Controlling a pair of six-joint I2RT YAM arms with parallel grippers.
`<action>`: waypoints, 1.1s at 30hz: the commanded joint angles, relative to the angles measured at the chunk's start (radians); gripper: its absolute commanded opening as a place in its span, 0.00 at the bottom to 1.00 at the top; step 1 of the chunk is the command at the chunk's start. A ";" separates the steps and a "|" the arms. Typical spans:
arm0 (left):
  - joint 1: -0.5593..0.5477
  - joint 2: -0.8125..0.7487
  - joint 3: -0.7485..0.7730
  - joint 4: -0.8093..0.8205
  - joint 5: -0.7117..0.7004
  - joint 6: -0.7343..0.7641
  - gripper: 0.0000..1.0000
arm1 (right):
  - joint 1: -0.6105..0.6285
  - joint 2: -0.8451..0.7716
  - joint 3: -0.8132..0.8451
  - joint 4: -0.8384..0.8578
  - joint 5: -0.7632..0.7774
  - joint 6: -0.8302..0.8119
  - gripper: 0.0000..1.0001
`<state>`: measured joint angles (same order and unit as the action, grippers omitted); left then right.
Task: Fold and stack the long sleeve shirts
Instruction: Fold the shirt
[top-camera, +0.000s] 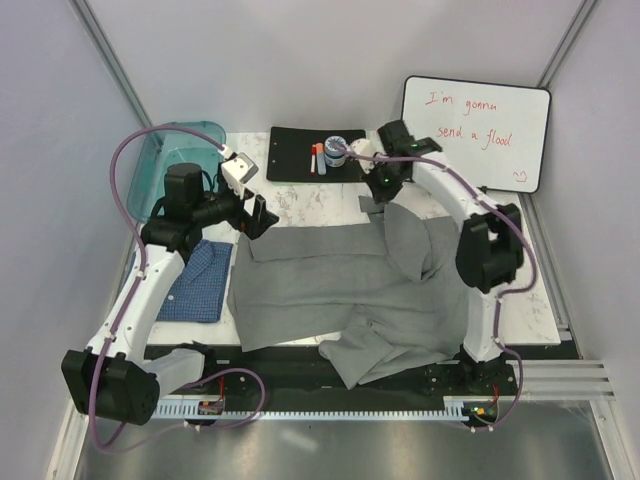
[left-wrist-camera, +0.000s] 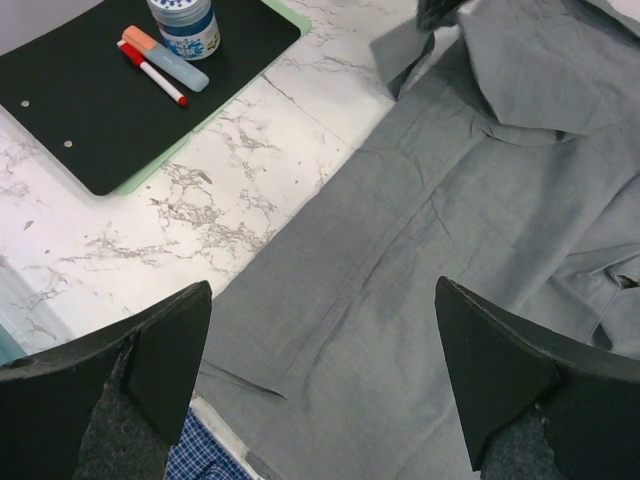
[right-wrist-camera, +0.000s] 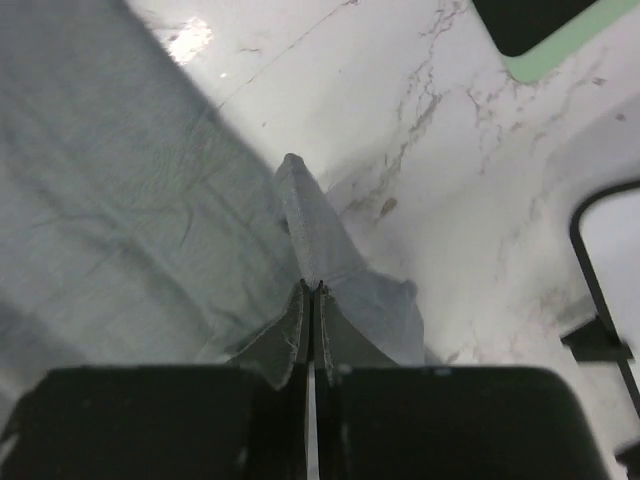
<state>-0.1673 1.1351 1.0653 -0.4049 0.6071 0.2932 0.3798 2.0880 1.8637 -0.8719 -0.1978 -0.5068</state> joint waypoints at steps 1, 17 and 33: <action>0.005 -0.034 0.041 -0.006 0.098 0.012 0.99 | -0.100 -0.325 -0.125 0.031 -0.254 0.034 0.00; -0.409 -0.150 -0.226 0.471 0.020 0.112 0.99 | -0.229 -0.963 -0.630 0.251 -0.788 0.211 0.00; -0.678 0.184 -0.418 1.193 -0.221 0.179 0.99 | -0.231 -1.086 -0.761 0.254 -0.864 0.189 0.00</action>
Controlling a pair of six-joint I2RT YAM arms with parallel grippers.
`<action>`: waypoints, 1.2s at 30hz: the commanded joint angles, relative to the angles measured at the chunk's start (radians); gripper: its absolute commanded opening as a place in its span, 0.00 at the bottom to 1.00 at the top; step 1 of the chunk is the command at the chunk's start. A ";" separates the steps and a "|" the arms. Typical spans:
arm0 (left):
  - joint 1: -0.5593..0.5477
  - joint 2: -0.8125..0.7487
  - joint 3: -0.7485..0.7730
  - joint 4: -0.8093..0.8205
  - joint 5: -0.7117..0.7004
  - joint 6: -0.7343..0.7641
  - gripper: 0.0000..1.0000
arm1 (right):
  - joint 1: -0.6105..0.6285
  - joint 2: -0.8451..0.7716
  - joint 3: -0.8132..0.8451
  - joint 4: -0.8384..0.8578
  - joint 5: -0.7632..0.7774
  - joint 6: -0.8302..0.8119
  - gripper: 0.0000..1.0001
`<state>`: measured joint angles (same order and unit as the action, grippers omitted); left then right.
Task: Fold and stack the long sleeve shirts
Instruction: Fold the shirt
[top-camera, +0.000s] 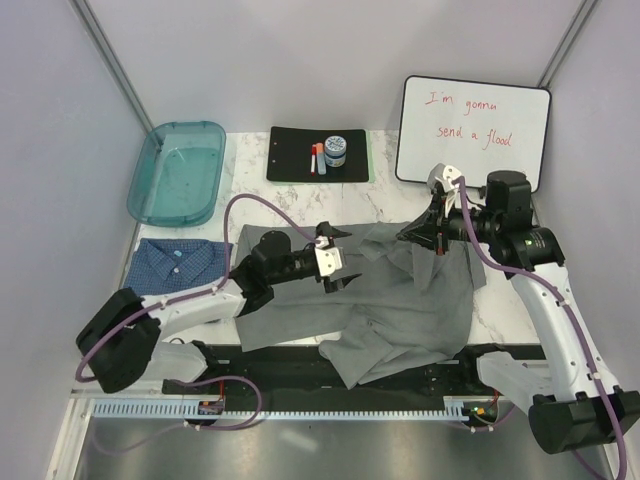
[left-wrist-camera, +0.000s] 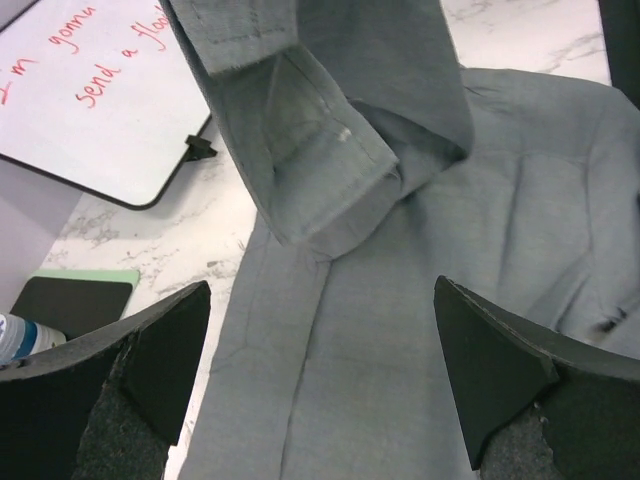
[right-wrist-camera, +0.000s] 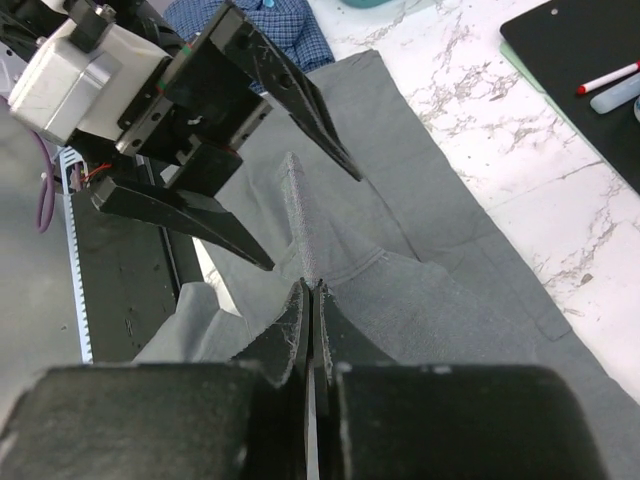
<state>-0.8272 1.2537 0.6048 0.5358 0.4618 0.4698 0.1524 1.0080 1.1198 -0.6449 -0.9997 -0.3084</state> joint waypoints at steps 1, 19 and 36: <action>-0.021 0.078 0.049 0.285 -0.072 0.003 0.99 | -0.002 -0.003 -0.018 0.025 -0.065 -0.014 0.00; -0.104 0.124 0.191 0.253 -0.095 -0.046 0.02 | -0.002 -0.011 -0.022 -0.139 -0.126 -0.198 0.03; -0.366 0.045 0.749 -1.489 -0.276 0.438 0.02 | -0.111 0.180 0.103 -0.167 0.108 0.017 0.65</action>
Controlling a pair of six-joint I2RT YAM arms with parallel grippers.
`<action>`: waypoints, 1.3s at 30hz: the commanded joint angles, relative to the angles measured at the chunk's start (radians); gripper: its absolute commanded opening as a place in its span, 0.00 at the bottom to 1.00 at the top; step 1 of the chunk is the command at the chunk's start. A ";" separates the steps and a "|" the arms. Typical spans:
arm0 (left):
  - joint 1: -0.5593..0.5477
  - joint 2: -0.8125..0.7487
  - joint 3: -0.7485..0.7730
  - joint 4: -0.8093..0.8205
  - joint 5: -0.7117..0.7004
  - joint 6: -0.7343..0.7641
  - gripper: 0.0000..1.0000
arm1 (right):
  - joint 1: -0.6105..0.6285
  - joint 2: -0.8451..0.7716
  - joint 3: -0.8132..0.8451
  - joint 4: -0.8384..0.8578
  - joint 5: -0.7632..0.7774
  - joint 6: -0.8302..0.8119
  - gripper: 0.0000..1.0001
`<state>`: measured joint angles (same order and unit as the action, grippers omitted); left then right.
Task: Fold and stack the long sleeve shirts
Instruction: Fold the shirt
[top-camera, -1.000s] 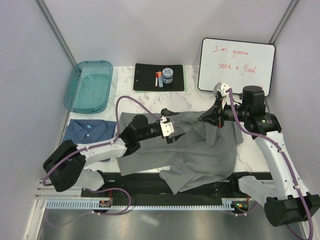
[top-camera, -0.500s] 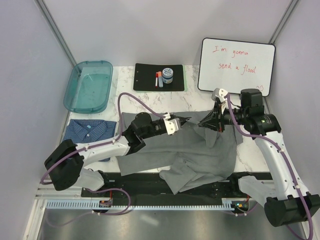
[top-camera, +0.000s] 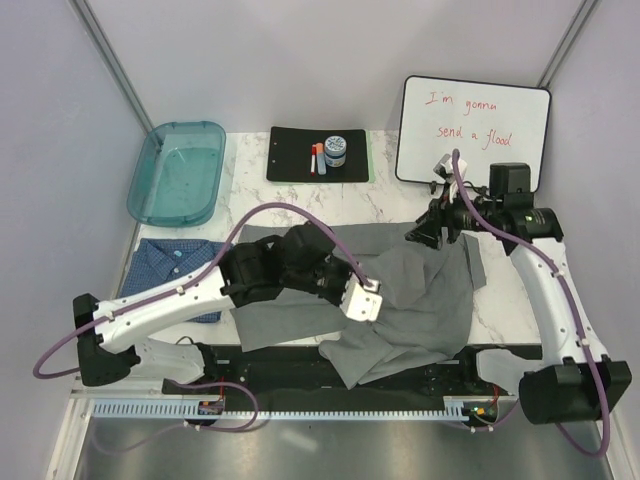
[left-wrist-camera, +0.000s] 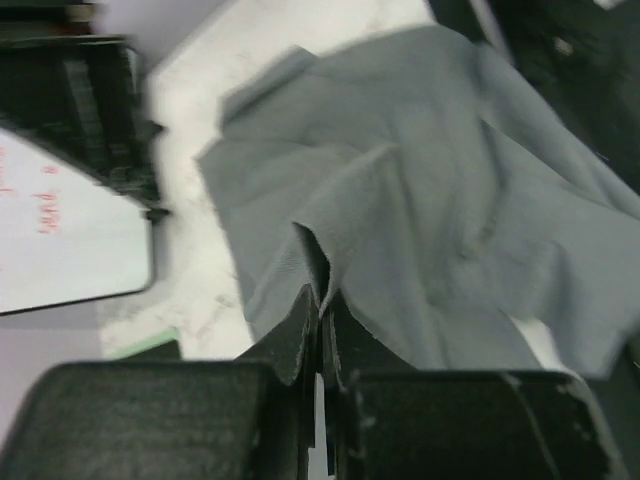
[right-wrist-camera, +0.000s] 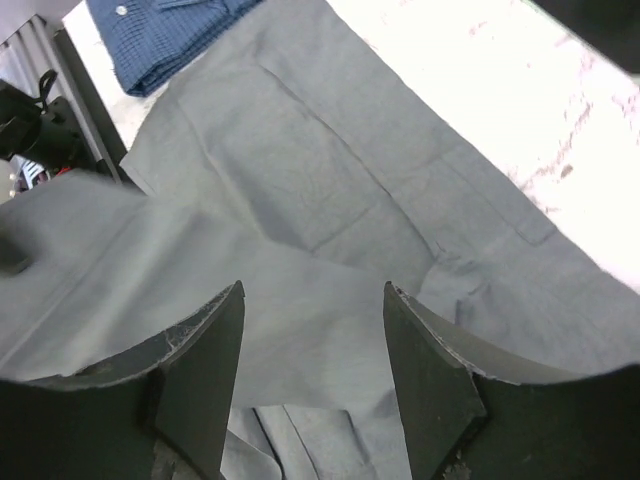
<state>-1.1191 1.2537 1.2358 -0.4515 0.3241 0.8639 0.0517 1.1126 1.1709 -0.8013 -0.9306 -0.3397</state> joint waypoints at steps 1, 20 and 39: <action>-0.088 0.076 0.137 -0.554 -0.140 0.029 0.02 | -0.010 0.091 0.052 -0.009 0.047 0.050 0.64; -0.212 0.276 0.256 -0.624 0.147 -0.562 0.07 | 0.036 0.426 -0.054 0.122 0.268 -0.033 0.35; -0.099 0.529 0.646 -0.443 0.346 -0.510 0.22 | 0.063 0.598 0.090 0.030 0.315 -0.142 0.41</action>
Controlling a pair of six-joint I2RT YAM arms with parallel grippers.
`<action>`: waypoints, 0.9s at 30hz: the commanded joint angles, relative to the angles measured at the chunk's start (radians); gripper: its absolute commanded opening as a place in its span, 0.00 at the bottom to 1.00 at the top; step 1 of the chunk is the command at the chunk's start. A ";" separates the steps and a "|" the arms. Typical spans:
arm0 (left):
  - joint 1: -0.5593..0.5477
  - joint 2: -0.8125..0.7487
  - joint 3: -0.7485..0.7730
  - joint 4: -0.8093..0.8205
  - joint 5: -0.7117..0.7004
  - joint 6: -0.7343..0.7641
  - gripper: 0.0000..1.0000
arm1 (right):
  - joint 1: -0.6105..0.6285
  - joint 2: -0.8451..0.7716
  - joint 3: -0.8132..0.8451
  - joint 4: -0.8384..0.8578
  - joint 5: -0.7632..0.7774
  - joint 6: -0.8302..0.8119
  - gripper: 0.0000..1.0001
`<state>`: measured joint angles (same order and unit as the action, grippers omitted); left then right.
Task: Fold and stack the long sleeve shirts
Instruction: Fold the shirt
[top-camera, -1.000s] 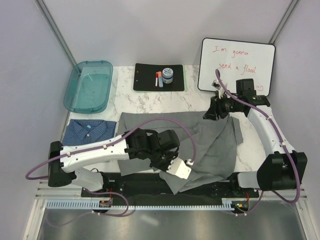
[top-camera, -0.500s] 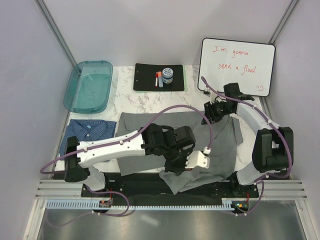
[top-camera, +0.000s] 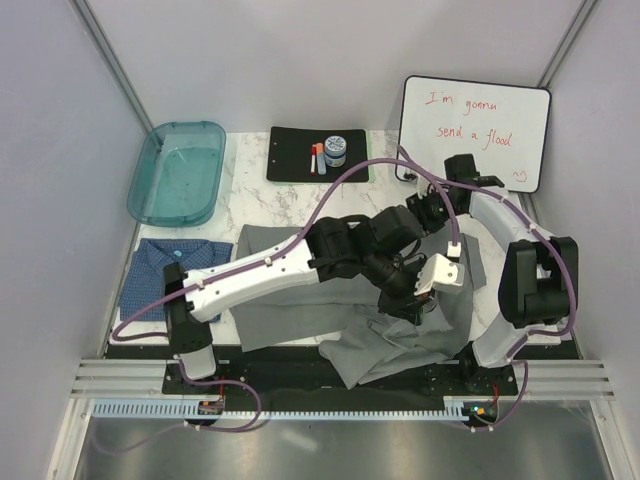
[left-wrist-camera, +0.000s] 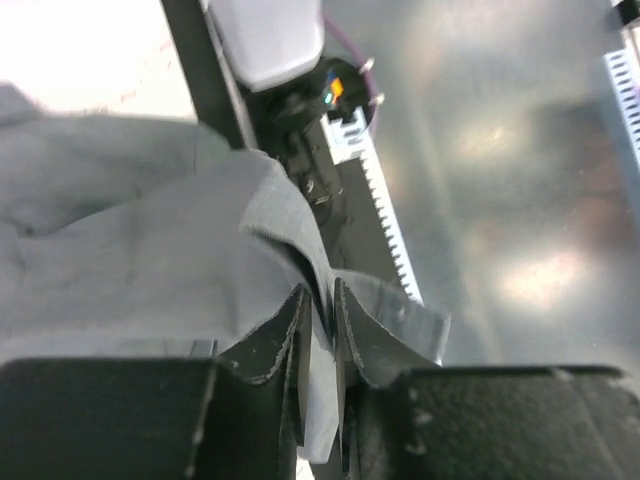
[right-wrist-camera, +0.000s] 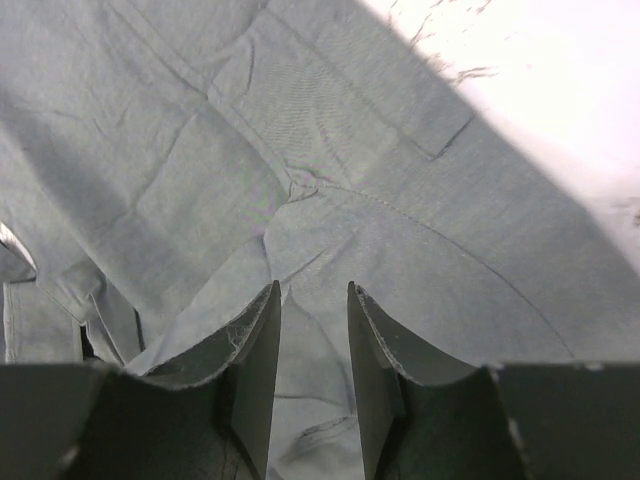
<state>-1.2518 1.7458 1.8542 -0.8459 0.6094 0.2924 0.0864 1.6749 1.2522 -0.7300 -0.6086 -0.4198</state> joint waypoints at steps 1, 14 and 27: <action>0.034 0.041 0.022 -0.050 0.072 0.067 0.23 | 0.038 0.051 -0.011 -0.040 -0.005 -0.068 0.41; 0.020 0.020 -0.060 -0.007 0.115 0.186 0.39 | 0.102 0.172 -0.125 -0.019 0.107 -0.126 0.36; -0.047 -0.261 -0.763 0.648 -0.193 0.100 0.99 | 0.030 0.021 0.038 -0.152 -0.031 0.016 0.49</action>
<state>-1.3056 1.5070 1.1091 -0.4862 0.5316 0.4286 0.1753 1.8286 1.1961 -0.8219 -0.5869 -0.4854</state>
